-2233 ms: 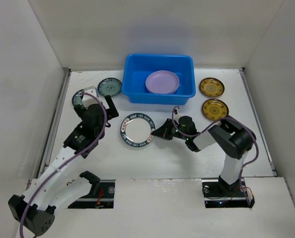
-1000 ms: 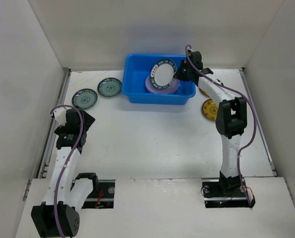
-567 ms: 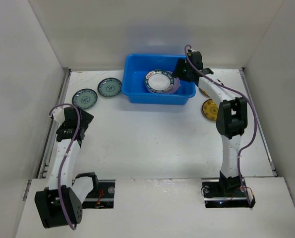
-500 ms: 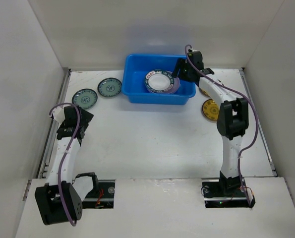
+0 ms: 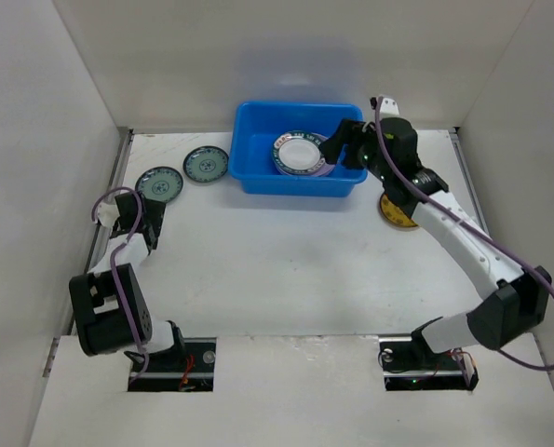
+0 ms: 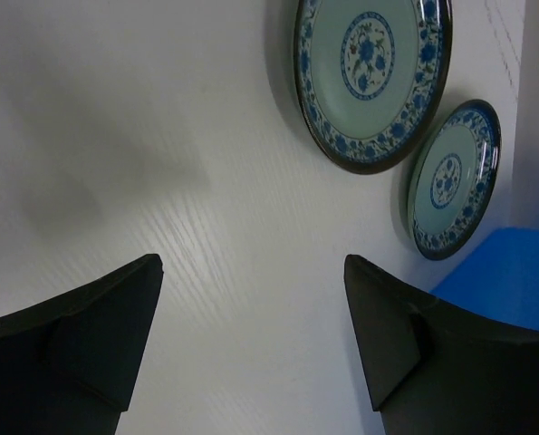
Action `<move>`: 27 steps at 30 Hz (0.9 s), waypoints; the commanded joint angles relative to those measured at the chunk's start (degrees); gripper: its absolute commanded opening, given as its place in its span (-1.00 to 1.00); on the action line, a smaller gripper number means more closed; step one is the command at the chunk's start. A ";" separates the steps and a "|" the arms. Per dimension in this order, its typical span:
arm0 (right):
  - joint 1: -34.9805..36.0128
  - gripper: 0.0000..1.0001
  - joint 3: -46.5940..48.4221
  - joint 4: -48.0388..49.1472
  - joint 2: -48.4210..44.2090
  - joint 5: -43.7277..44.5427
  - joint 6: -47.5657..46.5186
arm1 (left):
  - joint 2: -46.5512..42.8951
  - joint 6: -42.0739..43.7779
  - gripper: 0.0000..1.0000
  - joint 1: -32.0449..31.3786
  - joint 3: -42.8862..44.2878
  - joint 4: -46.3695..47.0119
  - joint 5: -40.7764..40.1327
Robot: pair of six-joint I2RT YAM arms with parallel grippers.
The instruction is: Place the plates into the plastic bin on the countertop
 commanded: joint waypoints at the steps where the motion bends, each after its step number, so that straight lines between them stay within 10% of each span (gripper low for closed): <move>1: 0.82 0.56 -7.05 3.39 -3.88 0.70 0.91 | 2.71 -3.82 0.50 1.58 0.54 8.12 1.87; 8: 1.17 0.56 -17.08 5.33 -12.85 0.79 2.32 | 11.59 -4.43 0.03 2.63 5.55 12.09 2.75; 27: -0.85 0.56 -21.48 5.50 -16.46 0.70 2.49 | 30.23 -10.67 -0.33 2.90 16.36 16.48 2.66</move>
